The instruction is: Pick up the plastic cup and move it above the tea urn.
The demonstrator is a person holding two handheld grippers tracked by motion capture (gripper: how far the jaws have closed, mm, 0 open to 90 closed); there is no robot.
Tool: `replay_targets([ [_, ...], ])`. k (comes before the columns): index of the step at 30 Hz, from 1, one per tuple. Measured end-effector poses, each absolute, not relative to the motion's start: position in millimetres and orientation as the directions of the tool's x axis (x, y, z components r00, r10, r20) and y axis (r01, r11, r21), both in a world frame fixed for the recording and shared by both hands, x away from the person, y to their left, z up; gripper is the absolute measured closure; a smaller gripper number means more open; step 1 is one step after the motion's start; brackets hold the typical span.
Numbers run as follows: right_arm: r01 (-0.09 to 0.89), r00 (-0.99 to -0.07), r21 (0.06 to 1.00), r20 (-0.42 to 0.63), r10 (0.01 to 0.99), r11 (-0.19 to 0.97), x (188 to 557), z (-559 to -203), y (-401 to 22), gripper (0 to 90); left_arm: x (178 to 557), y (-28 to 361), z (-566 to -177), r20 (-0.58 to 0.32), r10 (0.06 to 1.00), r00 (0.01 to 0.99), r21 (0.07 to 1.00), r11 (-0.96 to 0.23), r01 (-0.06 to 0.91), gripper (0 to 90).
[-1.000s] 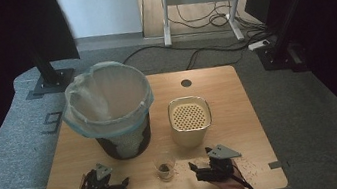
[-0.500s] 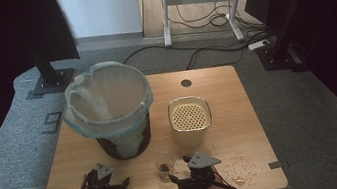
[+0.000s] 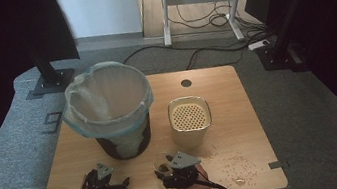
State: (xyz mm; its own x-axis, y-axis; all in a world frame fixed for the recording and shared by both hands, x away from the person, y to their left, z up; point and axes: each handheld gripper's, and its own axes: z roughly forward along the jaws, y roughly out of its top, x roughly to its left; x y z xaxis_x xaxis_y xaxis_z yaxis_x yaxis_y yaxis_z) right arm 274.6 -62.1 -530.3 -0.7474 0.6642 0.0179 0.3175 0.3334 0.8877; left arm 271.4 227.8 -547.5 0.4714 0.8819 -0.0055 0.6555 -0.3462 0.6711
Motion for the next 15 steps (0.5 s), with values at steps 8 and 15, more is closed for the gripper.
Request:
replay_targets([
  [8, 0.305, -0.743, 0.914, 0.052, 0.667, 0.269, 271.0, -509.0, -80.1, 36.0, 271.4, 227.8, -547.5, -0.006, 0.882, 0.471, 0.671, -0.346, 0.656, 5.8],
  [15, 0.276, -0.718, 0.944, 0.077, 0.692, 0.181, 261.8, -472.5, -117.6, 36.5, 271.4, 227.8, -547.5, -0.006, 0.882, 0.471, 0.671, -0.345, 0.656, 5.8],
])
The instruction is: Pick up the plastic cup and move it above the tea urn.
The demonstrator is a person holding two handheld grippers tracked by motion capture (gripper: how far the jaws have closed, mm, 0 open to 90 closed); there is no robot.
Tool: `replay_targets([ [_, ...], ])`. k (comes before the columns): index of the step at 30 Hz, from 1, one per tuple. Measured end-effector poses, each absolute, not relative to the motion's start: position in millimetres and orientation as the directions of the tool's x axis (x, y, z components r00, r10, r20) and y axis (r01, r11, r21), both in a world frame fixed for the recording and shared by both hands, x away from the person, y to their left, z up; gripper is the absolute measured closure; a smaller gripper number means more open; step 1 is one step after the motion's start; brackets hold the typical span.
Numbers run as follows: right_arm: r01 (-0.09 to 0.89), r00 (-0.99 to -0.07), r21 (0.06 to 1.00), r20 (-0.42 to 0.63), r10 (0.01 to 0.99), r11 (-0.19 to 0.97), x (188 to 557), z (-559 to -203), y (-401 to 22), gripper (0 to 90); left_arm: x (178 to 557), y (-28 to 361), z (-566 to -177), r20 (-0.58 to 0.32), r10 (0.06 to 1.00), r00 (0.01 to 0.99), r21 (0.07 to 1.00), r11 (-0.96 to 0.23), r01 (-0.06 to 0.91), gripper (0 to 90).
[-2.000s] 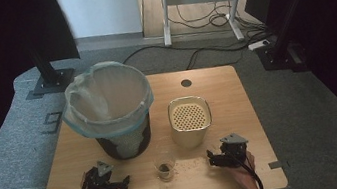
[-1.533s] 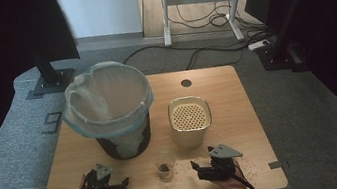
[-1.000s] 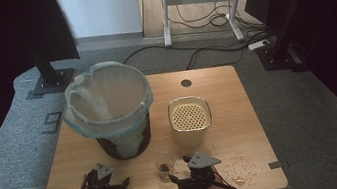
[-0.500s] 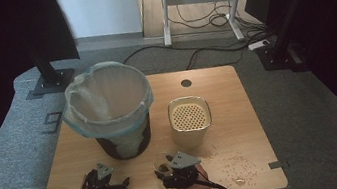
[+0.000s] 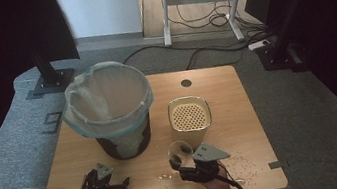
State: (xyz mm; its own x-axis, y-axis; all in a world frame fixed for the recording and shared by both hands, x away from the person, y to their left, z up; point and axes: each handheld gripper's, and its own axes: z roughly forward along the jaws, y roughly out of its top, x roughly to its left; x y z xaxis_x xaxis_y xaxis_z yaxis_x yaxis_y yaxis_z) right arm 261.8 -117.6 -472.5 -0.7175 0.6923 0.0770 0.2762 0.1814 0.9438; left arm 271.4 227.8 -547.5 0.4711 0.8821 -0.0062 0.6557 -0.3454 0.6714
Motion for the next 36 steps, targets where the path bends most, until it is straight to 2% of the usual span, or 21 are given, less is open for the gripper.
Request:
replay_targets([
  [10, 0.225, -0.658, 0.966, 0.053, 0.751, 0.129, 263.9, -422.5, -159.6, 37.0, 271.4, 228.0, -547.4, -0.004, 0.881, 0.473, 0.67, -0.348, 0.655, 5.8],
  [18, 0.216, -0.591, 0.974, 0.075, 0.803, 0.068, 289.9, -390.6, -191.7, 37.4, 271.3, 227.8, -547.6, -0.006, 0.882, 0.472, 0.672, -0.346, 0.655, 5.8],
  [26, 0.219, -0.555, 0.975, 0.083, 0.828, 0.049, 314.4, -378.3, -201.9, 37.4, 271.2, 227.9, -547.6, -0.006, 0.882, 0.472, 0.672, -0.346, 0.655, 5.8],
  [36, 0.249, -0.518, 0.967, 0.08, 0.851, 0.06, 349.2, -380.1, -197.8, 37.3, 271.1, 228.0, -547.5, -0.006, 0.881, 0.473, 0.671, -0.347, 0.655, 5.8],
])
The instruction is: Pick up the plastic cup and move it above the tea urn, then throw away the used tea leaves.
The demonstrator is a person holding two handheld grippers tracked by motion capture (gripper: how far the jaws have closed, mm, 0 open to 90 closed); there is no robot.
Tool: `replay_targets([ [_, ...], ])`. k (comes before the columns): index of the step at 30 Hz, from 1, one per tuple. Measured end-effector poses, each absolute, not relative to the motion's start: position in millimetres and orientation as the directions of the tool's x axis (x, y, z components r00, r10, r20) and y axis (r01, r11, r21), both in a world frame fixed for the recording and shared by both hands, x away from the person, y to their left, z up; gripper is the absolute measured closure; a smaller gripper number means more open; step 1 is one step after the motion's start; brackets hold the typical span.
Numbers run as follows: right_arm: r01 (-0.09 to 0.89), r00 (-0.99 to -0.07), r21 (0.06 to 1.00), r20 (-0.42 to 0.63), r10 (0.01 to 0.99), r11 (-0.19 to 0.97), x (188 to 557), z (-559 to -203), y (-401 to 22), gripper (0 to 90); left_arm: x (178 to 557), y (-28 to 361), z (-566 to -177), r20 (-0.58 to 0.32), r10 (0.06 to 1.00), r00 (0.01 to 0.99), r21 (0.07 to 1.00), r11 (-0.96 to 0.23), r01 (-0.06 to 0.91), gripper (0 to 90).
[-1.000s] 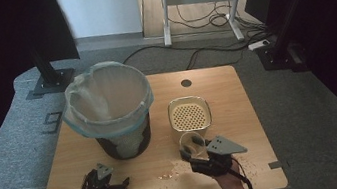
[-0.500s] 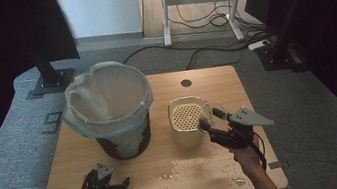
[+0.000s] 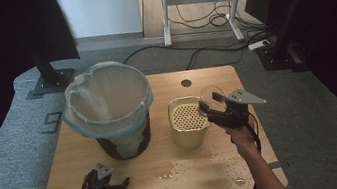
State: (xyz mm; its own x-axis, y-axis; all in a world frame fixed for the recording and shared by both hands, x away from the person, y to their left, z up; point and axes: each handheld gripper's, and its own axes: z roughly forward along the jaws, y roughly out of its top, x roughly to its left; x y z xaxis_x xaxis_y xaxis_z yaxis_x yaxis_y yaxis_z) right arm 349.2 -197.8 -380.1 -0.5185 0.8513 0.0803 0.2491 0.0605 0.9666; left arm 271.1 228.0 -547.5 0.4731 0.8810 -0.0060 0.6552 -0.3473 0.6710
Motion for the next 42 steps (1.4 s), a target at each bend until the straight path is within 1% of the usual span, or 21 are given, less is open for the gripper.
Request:
replay_targets([
  [10, 0.273, -0.484, 0.962, 0.11, 0.868, 0.03, 370.4, -383.6, -199.2, 37.3, 270.9, 229.0, -547.5, -0.005, 0.875, 0.483, 0.671, -0.356, 0.651, 5.8],
  [19, 0.262, -0.477, 0.963, 0.081, 0.875, 0.054, 371.5, -382.5, -196.5, 37.1, 270.4, 229.2, -547.5, -0.007, 0.873, 0.487, 0.671, -0.358, 0.65, 5.8],
  [20, 0.256, -0.473, 0.965, 0.065, 0.879, 0.066, 371.4, -381.5, -196.0, 37.1, 270.4, 229.2, -547.5, -0.006, 0.873, 0.487, 0.671, -0.358, 0.649, 5.8],
  [21, 0.242, -0.465, 0.965, 0.028, 0.885, 0.097, 371.4, -379.2, -194.5, 37.1, 270.5, 229.2, -547.5, -0.006, 0.873, 0.488, 0.671, -0.358, 0.649, 5.7],
  [22, 0.242, -0.465, 0.965, 0.028, 0.885, 0.097, 371.4, -379.2, -194.5, 37.1, 270.5, 229.2, -547.5, -0.006, 0.873, 0.488, 0.671, -0.358, 0.649, 5.7],
  [23, 0.234, -0.455, 0.964, -0.009, 0.89, 0.13, 371.8, -377.5, -192.2, 37.0, 270.6, 229.3, -547.5, -0.007, 0.872, 0.489, 0.67, -0.359, 0.649, 5.7],
  [25, 0.231, -0.453, 0.962, -0.028, 0.891, 0.148, 372.3, -376.7, -191.1, 37.0, 270.6, 229.2, -547.5, -0.007, 0.872, 0.489, 0.671, -0.359, 0.649, 5.7],
  [26, 0.229, -0.449, 0.958, -0.054, 0.892, 0.173, 372.9, -375.2, -188.9, 36.9, 270.6, 229.3, -547.5, -0.007, 0.872, 0.489, 0.67, -0.359, 0.65, 5.7],
  [27, 0.218, -0.442, 0.951, -0.102, 0.891, 0.217, 374.1, -372.2, -186.3, 36.9, 270.5, 229.2, -547.5, -0.007, 0.873, 0.489, 0.671, -0.359, 0.649, 5.7],
  [28, 0.218, -0.442, 0.951, -0.102, 0.891, 0.217, 374.1, -372.2, -186.3, 36.9, 270.5, 229.2, -547.5, -0.006, 0.872, 0.489, 0.671, -0.359, 0.649, 5.7],
  [29, 0.213, -0.439, 0.948, -0.126, 0.89, 0.238, 374.6, -370.5, -185.2, 36.9, 270.5, 229.3, -547.5, -0.007, 0.872, 0.489, 0.671, -0.359, 0.649, 5.7],
  [30, 0.206, -0.418, 0.936, -0.18, 0.891, 0.286, 375.0, -367.0, -182.9, 36.9, 270.5, 229.3, -547.5, -0.006, 0.872, 0.489, 0.671, -0.359, 0.648, 5.8],
  [31, 0.206, -0.418, 0.936, -0.18, 0.891, 0.286, 375.0, -367.0, -182.9, 36.9, 270.5, 229.3, -547.5, -0.006, 0.872, 0.489, 0.671, -0.359, 0.648, 5.7],
  [32, 0.199, -0.398, 0.916, -0.249, 0.883, 0.348, 375.4, -364.5, -179.8, 36.9, 270.5, 229.4, -547.5, -0.005, 0.872, 0.49, 0.671, -0.36, 0.648, 5.7],
  [33, 0.199, -0.398, 0.916, -0.249, 0.883, 0.348, 375.4, -364.5, -179.8, 36.9, 270.5, 229.4, -547.5, -0.005, 0.872, 0.49, 0.671, -0.36, 0.648, 5.8],
  [37, 0.18, -0.393, 0.862, -0.378, 0.838, 0.474, 376.5, -361.8, -170.6, 36.9, 270.5, 229.4, -547.6, -0.006, 0.871, 0.491, 0.671, -0.36, 0.648, 5.7],
  [39, 0.175, -0.393, 0.854, -0.396, 0.83, 0.491, 376.8, -361.6, -169.2, 36.9, 270.5, 229.5, -547.6, -0.006, 0.871, 0.492, 0.671, -0.361, 0.647, 5.7],
  [42, 0.158, -0.372, 0.808, -0.483, 0.792, 0.567, 377.6, -361.3, -162.5, 36.9, 270.5, 229.7, -547.6, -0.006, 0.87, 0.493, 0.671, -0.362, 0.647, 5.7],
])
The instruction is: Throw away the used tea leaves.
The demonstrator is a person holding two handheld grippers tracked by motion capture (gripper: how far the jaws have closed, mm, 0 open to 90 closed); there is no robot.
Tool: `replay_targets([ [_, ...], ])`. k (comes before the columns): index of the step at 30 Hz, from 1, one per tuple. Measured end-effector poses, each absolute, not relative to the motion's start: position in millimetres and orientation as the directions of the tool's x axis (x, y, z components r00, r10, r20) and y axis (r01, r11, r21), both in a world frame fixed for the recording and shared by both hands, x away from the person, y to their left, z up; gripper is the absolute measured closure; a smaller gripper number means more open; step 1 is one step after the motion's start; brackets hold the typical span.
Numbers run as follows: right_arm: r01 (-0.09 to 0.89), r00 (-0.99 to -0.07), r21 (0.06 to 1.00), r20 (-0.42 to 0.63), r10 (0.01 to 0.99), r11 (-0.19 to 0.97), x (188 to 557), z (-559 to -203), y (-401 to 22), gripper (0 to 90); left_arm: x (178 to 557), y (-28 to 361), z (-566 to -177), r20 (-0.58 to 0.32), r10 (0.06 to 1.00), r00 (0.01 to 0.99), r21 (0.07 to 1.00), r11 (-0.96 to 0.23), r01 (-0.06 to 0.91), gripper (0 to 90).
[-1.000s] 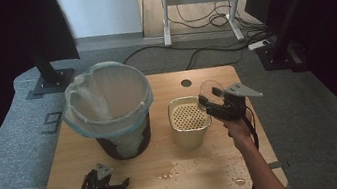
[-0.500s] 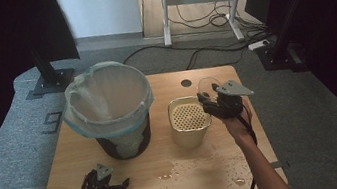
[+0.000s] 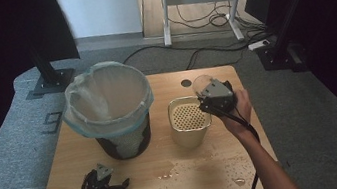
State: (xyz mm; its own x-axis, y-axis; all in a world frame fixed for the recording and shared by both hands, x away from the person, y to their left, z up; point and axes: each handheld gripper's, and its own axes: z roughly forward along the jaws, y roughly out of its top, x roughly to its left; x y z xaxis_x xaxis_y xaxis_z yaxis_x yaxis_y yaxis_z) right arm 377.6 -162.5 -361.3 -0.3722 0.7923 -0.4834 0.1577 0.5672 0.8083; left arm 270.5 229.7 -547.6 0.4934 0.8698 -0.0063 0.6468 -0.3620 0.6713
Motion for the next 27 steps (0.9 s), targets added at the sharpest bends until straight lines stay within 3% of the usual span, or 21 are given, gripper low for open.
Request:
replay_targets([
  [4, 0.122, -0.362, 0.721, -0.608, 0.707, 0.682, 378.2, -362.6, -153.1, 37.0, 270.5, 229.7, -547.5, -0.007, 0.869, 0.494, 0.671, -0.362, 0.647, 5.7],
  [5, 0.108, -0.351, 0.661, -0.673, 0.651, 0.742, 378.4, -364.3, -147.4, 37.0, 270.5, 229.7, -547.5, -0.007, 0.869, 0.494, 0.671, -0.363, 0.647, 5.7],
  [9, 0.078, -0.346, 0.557, -0.762, 0.547, 0.827, 379.3, -369.7, -136.3, 37.0, 270.5, 229.8, -547.5, -0.006, 0.869, 0.495, 0.671, -0.363, 0.646, 5.7],
  [20, 0.09, -0.306, 0.375, -0.871, 0.384, 0.922, 386.4, -382.3, -118.6, 37.4, 270.5, 229.9, -547.5, -0.007, 0.868, 0.497, 0.671, -0.364, 0.646, 5.7],
  [27, 0.06, -0.265, 0.182, -0.945, 0.191, 0.981, 390.4, -393.0, -112.0, 37.3, 270.5, 229.8, -547.5, -0.007, 0.868, 0.496, 0.671, -0.364, 0.646, 5.8],
])
